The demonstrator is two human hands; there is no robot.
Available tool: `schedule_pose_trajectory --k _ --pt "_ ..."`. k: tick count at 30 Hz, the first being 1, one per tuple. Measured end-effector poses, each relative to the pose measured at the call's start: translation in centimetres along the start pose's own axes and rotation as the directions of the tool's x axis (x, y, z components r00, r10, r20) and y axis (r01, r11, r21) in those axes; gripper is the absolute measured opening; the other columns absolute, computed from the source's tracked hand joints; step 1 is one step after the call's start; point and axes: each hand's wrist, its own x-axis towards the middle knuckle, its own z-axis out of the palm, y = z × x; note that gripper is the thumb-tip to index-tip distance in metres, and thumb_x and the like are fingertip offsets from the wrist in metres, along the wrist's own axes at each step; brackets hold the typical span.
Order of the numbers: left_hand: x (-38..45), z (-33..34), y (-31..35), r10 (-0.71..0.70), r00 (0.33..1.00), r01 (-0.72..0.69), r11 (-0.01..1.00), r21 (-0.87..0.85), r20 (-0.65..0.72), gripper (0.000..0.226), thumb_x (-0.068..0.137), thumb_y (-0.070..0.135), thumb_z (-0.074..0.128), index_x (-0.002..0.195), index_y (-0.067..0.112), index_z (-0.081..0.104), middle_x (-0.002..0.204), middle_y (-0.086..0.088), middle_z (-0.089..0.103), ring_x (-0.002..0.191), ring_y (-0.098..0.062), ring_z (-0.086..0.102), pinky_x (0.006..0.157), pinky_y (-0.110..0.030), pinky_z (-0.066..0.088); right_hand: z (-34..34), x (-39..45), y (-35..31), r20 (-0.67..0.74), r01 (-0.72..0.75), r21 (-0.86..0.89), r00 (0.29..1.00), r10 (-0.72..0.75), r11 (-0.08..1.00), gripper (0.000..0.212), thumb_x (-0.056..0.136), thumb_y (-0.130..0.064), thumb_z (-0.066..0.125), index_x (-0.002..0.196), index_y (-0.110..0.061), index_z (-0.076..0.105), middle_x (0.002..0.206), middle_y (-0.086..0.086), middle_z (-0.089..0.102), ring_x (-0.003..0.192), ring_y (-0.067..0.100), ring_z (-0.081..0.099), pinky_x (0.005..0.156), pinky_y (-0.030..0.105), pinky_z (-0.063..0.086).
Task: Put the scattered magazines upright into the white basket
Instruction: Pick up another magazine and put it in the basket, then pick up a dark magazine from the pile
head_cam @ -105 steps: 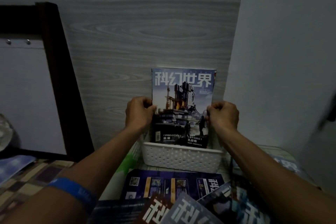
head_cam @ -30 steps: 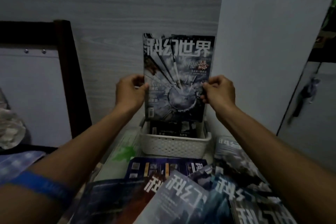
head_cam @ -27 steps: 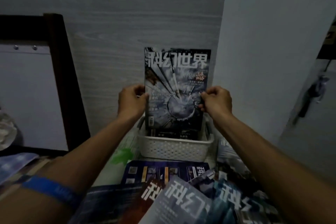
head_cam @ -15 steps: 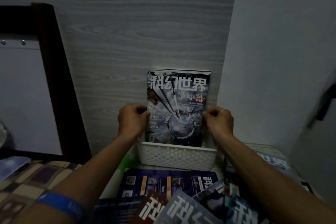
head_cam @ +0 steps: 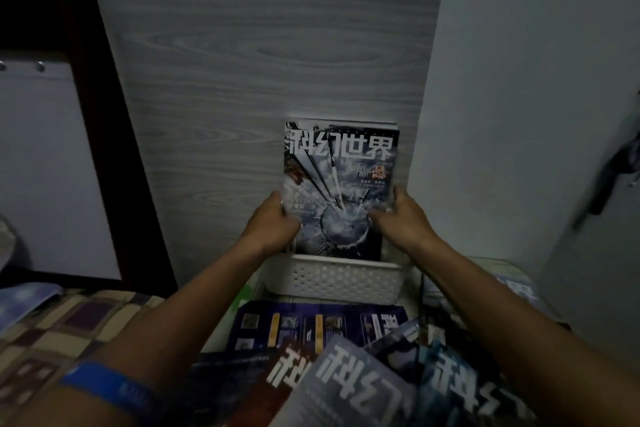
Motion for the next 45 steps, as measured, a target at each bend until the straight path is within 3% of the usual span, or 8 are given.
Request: schedule_pose_trajectory --k 8,16,24,27,31,35,40,45 --pt "-10.8 -1.1 -0.5 0.243 0.964 -0.225 0.961 0.159 -0.106 0.063 0.086 0.012 0.062 0.146 0.016 0.04 0.144 -0.009 0.05 0.128 -0.028 0.049 0.097 -0.026 0.035 -5.1 -11.1 2.8 -0.017 -0.009 -0.058 1.0 0.008 0.998 0.056 0.09 -0.023 0.066 0.142 -0.016 0.045 0.146 0.006 0.05 0.129 0.025 0.05 0.1 0.035 0.043" --pt "-23.9 0.9 5.4 0.436 0.828 -0.533 0.806 0.257 0.351 0.019 0.086 0.022 0.066 0.102 0.021 0.075 0.098 0.001 0.075 0.084 -0.012 0.068 0.074 -0.025 0.051 -11.7 -22.9 4.0 0.072 0.18 -0.136 0.983 -0.171 0.974 0.016 0.084 -0.016 0.071 0.082 -0.032 0.069 0.085 -0.012 0.071 0.082 0.008 0.066 0.072 0.018 0.049" --pt "-31.5 5.1 7.5 0.372 0.63 -0.66 0.719 0.218 0.682 0.025 0.088 0.031 0.061 0.111 0.026 0.068 0.111 0.002 0.071 0.097 -0.016 0.065 0.086 -0.032 0.052 -17.8 -33.0 9.2 0.12 -0.022 -0.696 0.982 0.147 0.718 0.038 0.081 -0.057 0.061 0.108 -0.031 0.056 0.109 -0.004 0.063 0.102 0.02 0.062 0.07 0.027 0.039" --pt "-33.1 6.5 7.6 0.329 0.682 -0.538 0.831 0.143 0.653 0.038 0.086 0.032 0.066 0.124 0.028 0.064 0.125 0.008 0.065 0.11 -0.01 0.06 0.097 -0.028 0.047 -18.9 -33.7 10.3 0.063 -0.154 -0.665 0.963 0.26 0.731 0.054 0.078 -0.065 0.062 0.116 -0.027 0.053 0.124 0.001 0.063 0.093 0.016 0.056 0.067 0.025 0.037" --pt "-34.2 7.7 8.6 0.081 0.791 0.026 0.986 -0.166 0.606 0.031 0.081 0.027 0.074 0.111 0.03 0.069 0.116 0.011 0.068 0.105 -0.005 0.062 0.085 -0.021 0.047 -18.9 -33.5 10.1 0.045 -0.293 -0.518 0.929 0.367 0.803 0.072 0.066 -0.074 0.066 0.119 -0.028 0.053 0.127 0.001 0.062 0.091 0.014 0.051 0.07 0.026 0.039" --pt "-34.9 8.3 8.7 -0.036 0.813 0.262 0.914 -0.311 0.581 0.031 0.079 0.018 0.076 0.106 0.032 0.07 0.114 0.01 0.069 0.104 -0.006 0.062 0.078 -0.022 0.046 -19.0 -33.8 10.6 -0.034 -0.413 -0.427 0.896 0.442 0.805 0.091 0.056 -0.079 0.069 0.123 -0.02 0.053 0.124 0.003 0.063 0.103 0.022 0.061 0.08 0.031 0.049" --pt "-35.6 9.4 9.4 -0.155 0.894 0.401 0.694 -0.598 0.42 0.052 0.074 -0.003 0.073 0.116 0.025 0.061 0.11 0.003 0.069 0.093 -0.019 0.07 0.071 -0.032 0.057 -17.4 -33.4 11.1 -0.299 -0.417 0.141 0.847 0.44 0.898 0.069 0.064 -0.024 0.088 0.123 -0.009 0.057 0.117 0.013 0.066 0.105 0.029 0.063 0.09 0.039 0.052" --pt "-36.3 9.8 9.3 -0.309 0.887 0.462 0.598 -0.655 0.343 0.036 0.082 -0.012 0.055 0.113 0.005 0.064 0.094 -0.017 0.075 0.084 -0.037 0.071 0.075 -0.045 0.058 -15.6 -33.9 8.8 -0.111 -0.297 0.704 0.851 0.513 0.645 0.018 0.073 -0.004 0.065 0.083 -0.009 0.079 0.08 0.012 0.078 0.073 0.026 0.075 0.057 0.028 0.057"
